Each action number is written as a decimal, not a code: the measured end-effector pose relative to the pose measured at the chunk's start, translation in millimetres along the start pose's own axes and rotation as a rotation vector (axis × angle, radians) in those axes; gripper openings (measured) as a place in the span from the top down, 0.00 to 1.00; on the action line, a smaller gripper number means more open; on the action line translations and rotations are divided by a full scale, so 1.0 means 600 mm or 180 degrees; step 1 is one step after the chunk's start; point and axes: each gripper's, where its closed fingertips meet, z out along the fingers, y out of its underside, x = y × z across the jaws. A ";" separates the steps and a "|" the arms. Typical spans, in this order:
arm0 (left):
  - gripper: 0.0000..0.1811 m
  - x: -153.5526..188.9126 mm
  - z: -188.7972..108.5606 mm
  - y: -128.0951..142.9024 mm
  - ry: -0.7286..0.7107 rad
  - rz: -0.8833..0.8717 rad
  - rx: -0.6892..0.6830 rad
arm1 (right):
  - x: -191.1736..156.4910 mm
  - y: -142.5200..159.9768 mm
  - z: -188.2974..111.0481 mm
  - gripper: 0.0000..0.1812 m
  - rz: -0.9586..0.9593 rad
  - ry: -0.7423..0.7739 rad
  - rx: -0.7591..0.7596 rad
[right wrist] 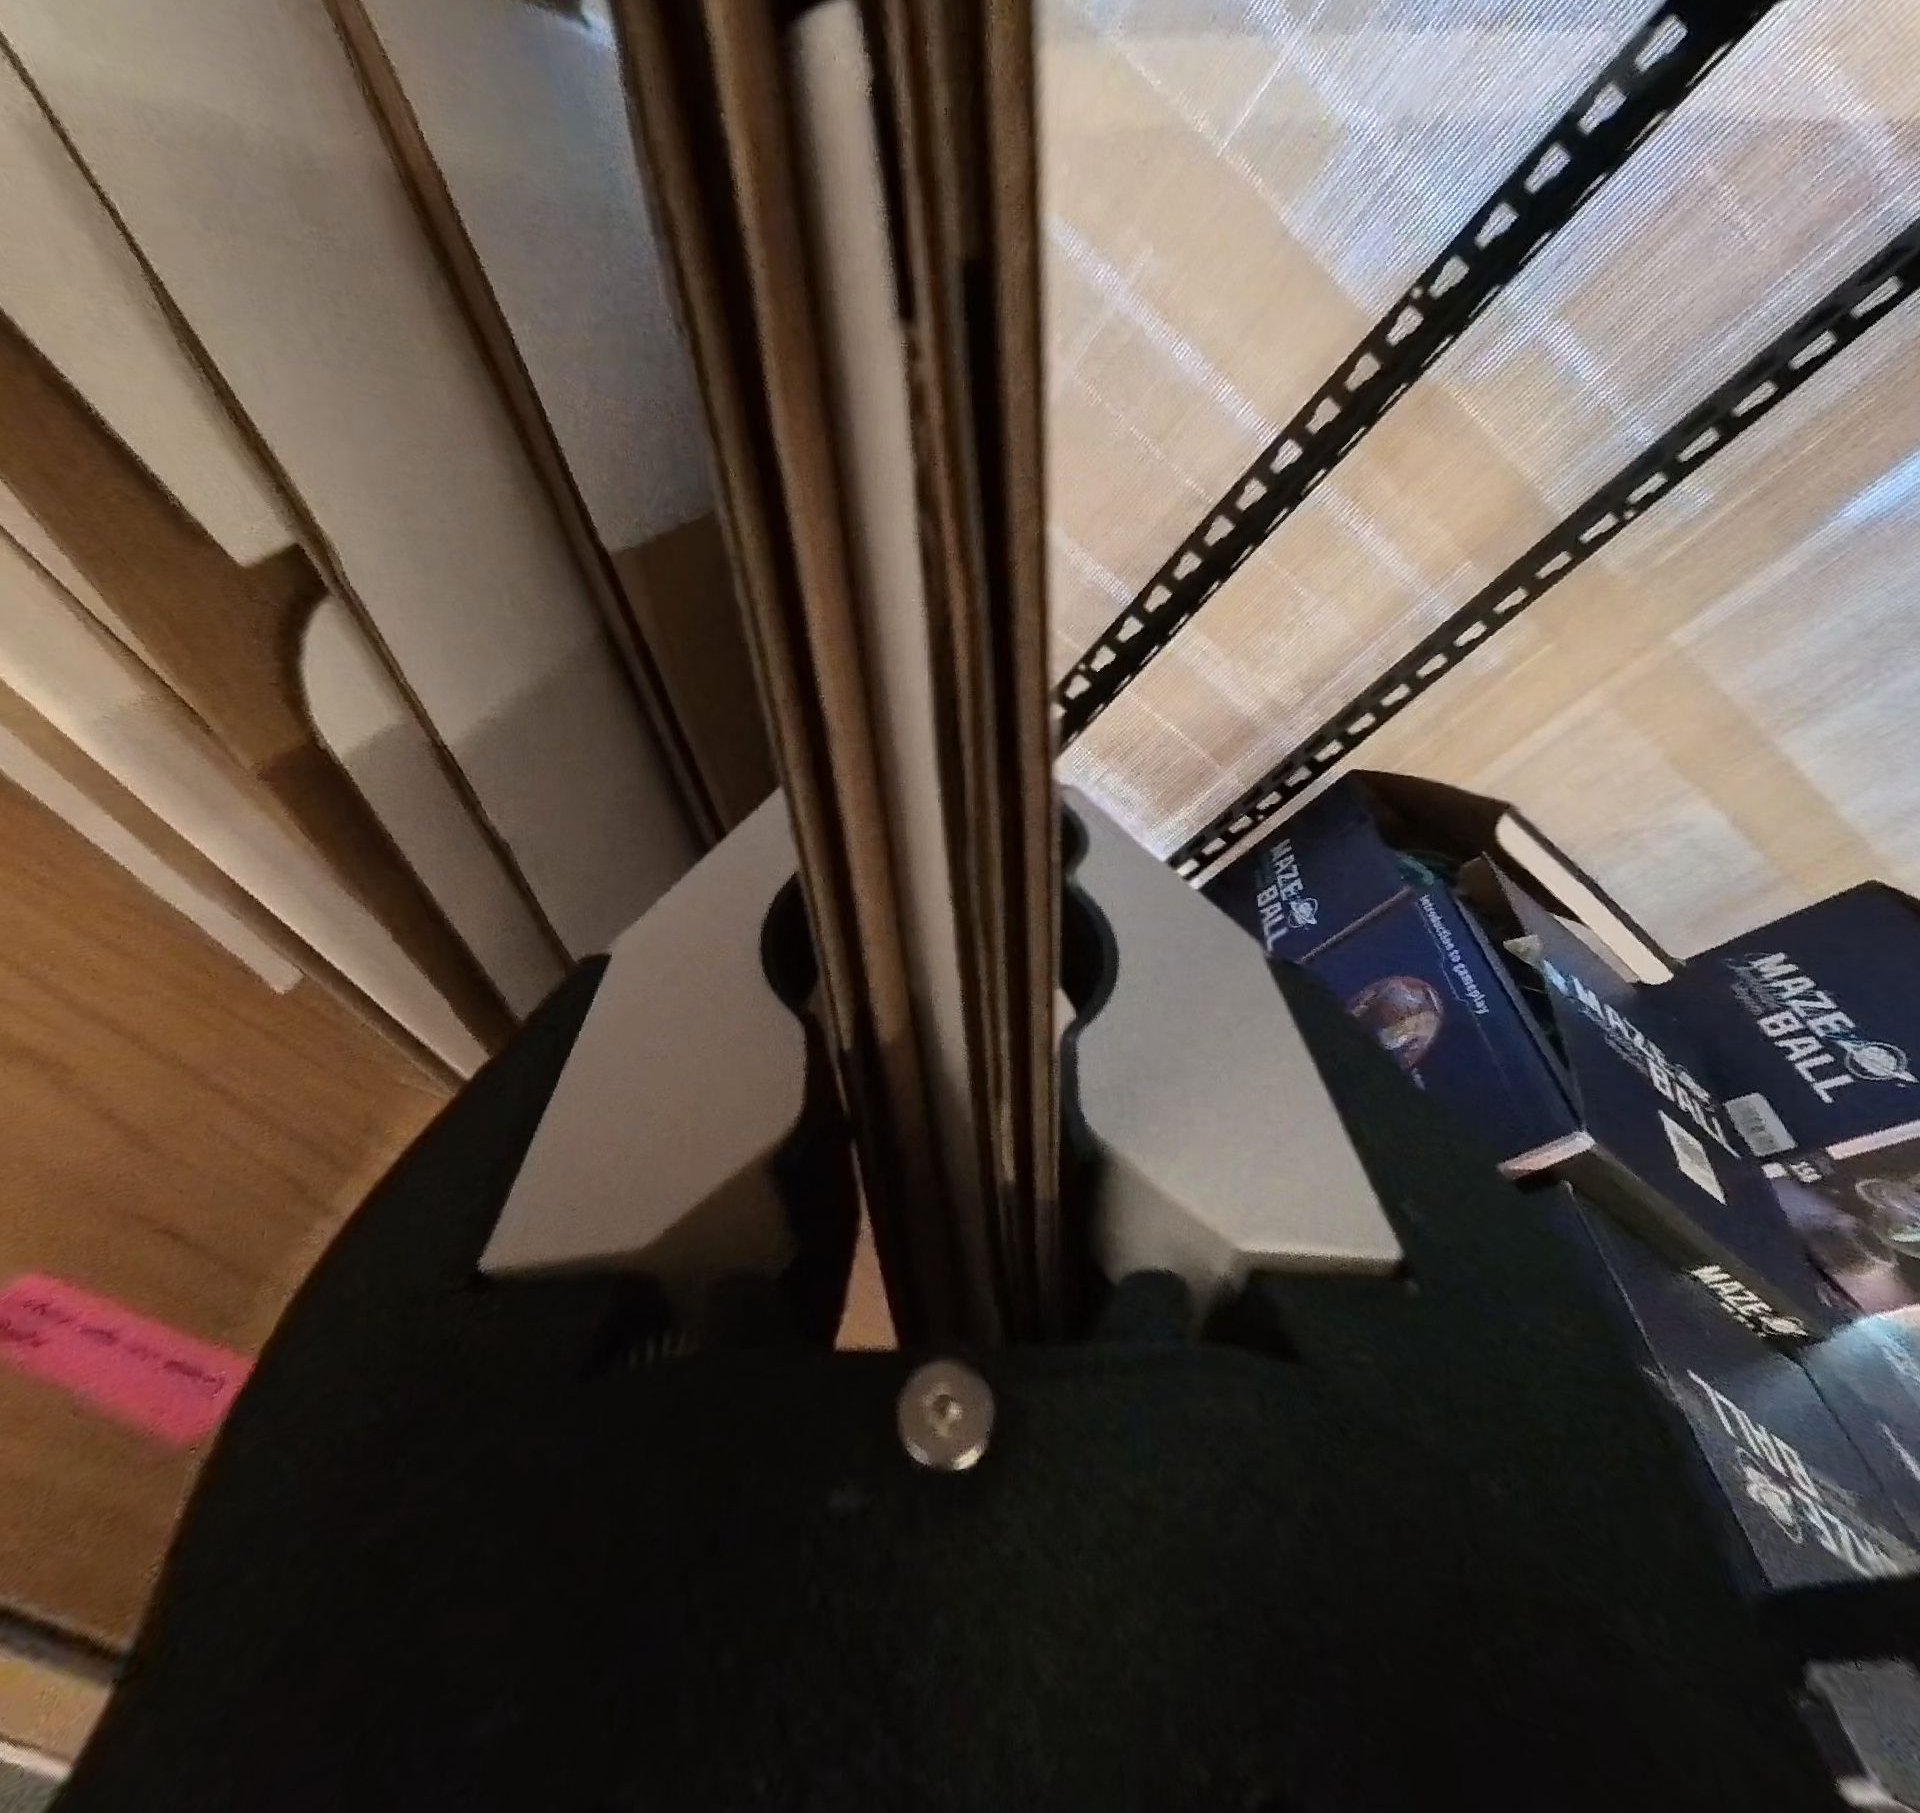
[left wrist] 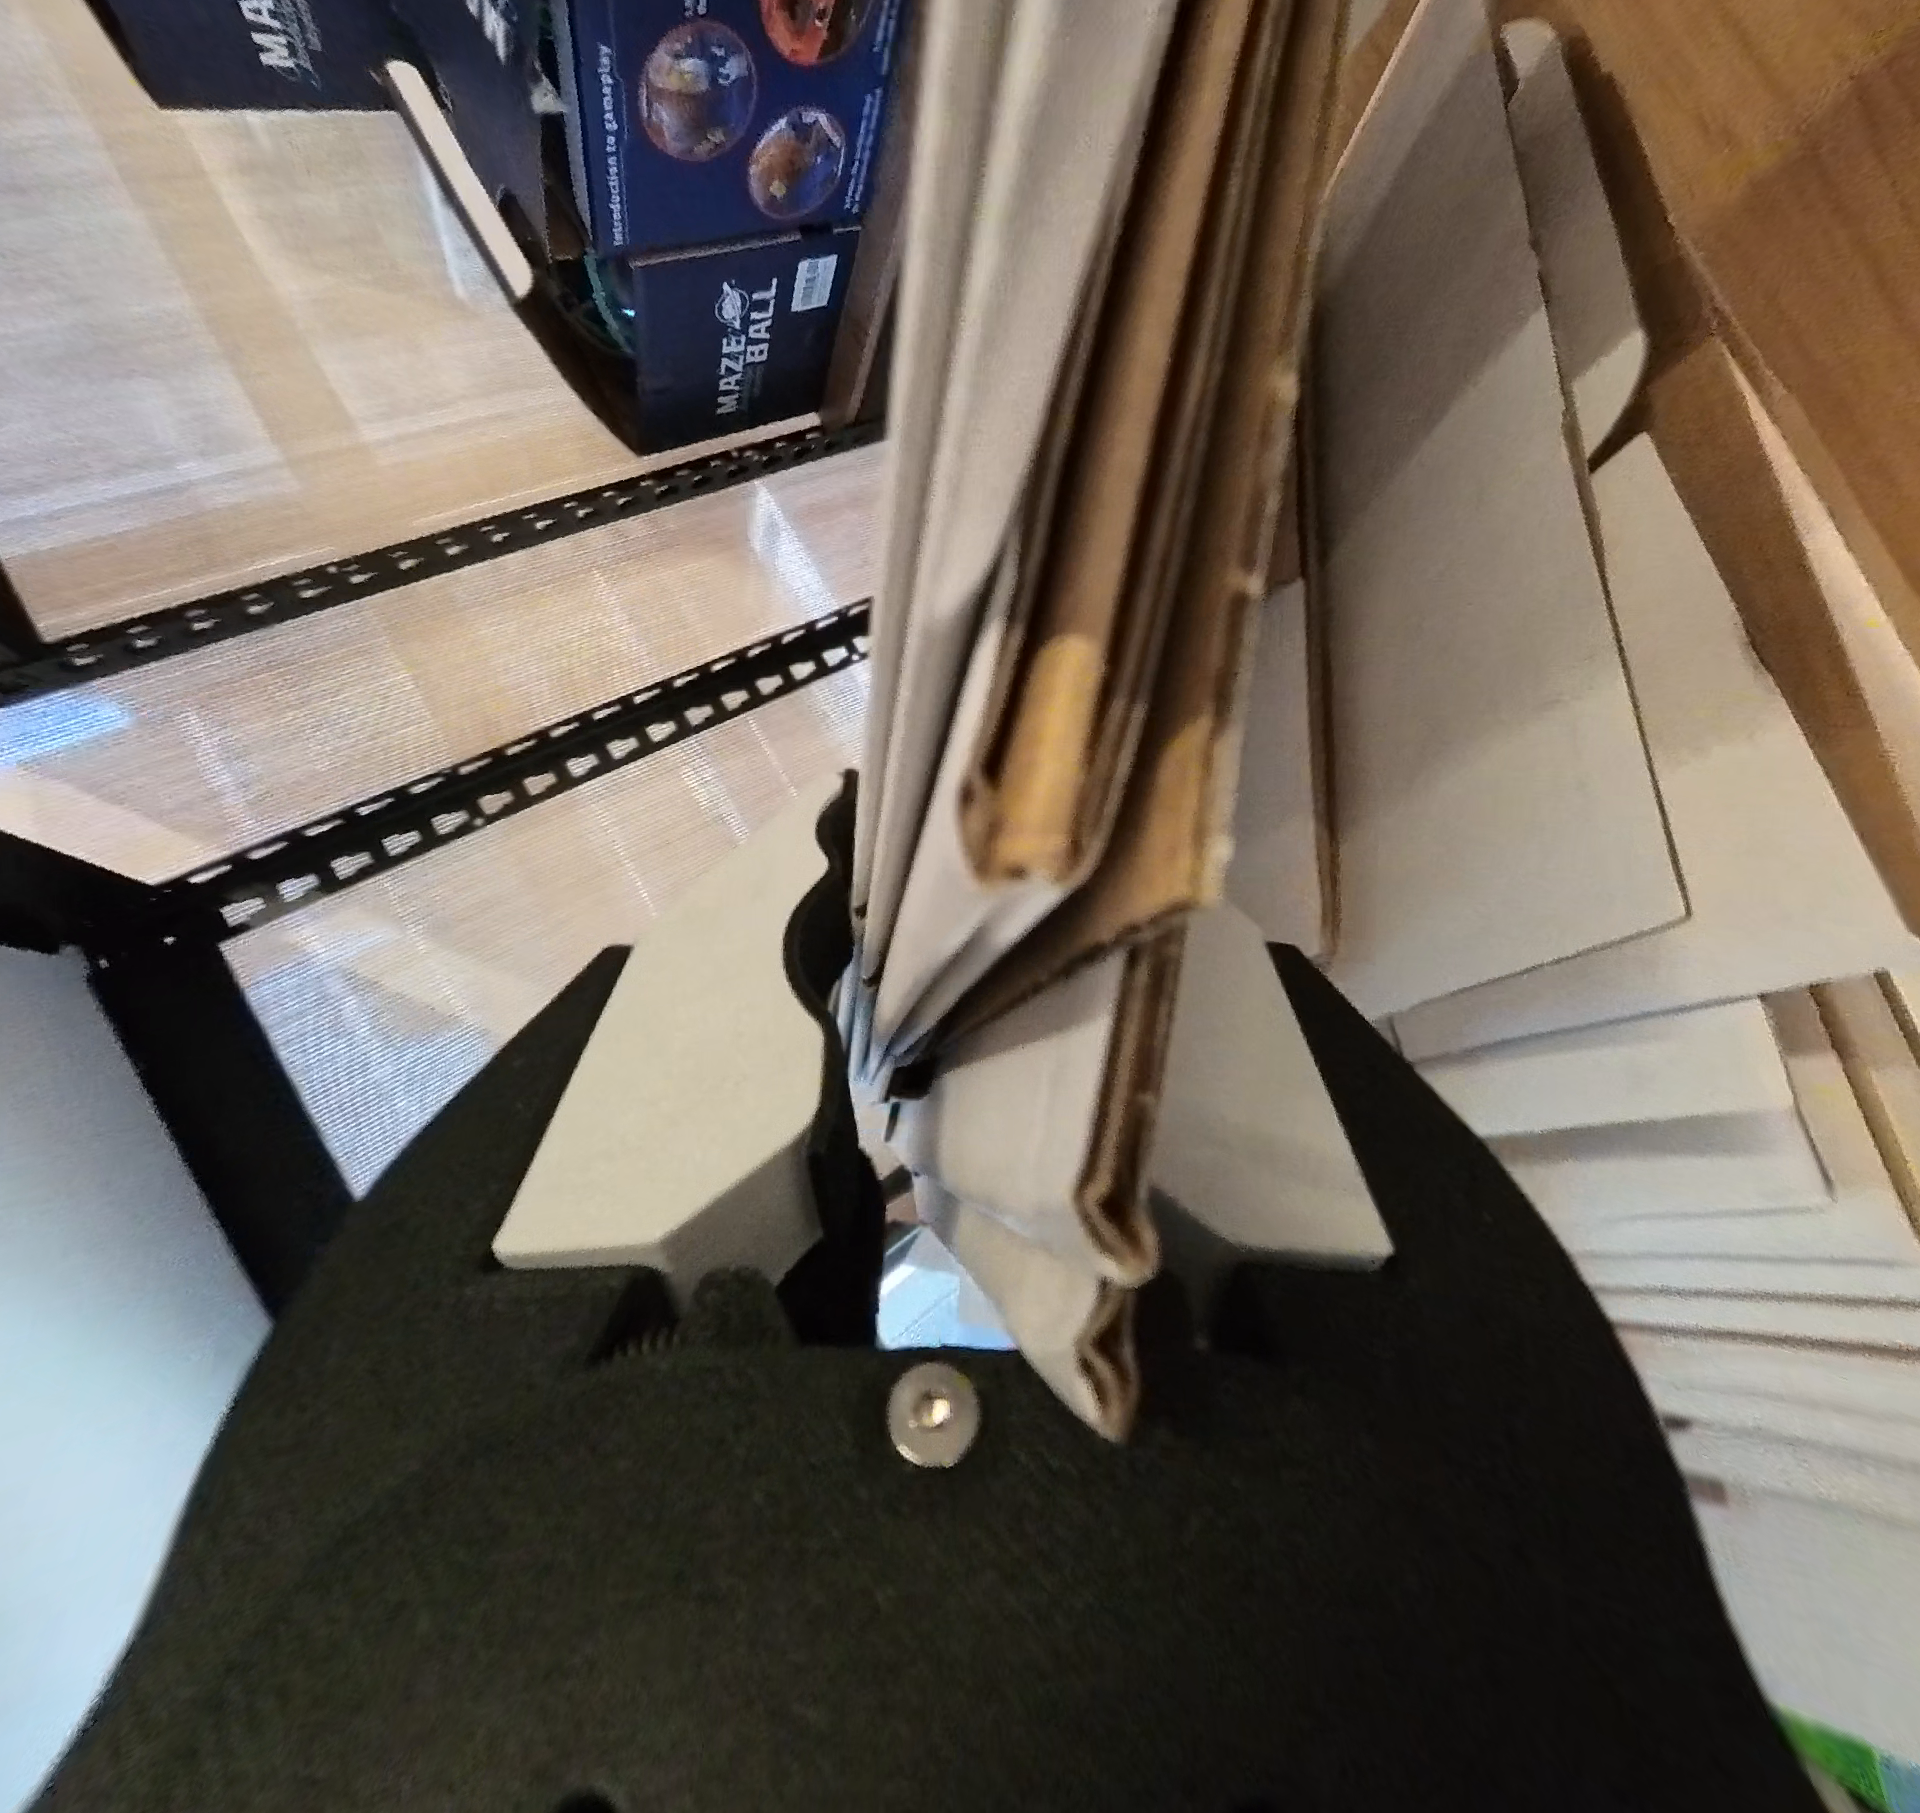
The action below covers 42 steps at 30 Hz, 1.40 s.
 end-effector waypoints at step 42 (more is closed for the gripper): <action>0.84 0.133 -0.676 -0.290 -0.0687 -0.1053 -0.2411 | -0.090 -0.383 -0.492 0.80 -0.1307 -0.1357 0.2259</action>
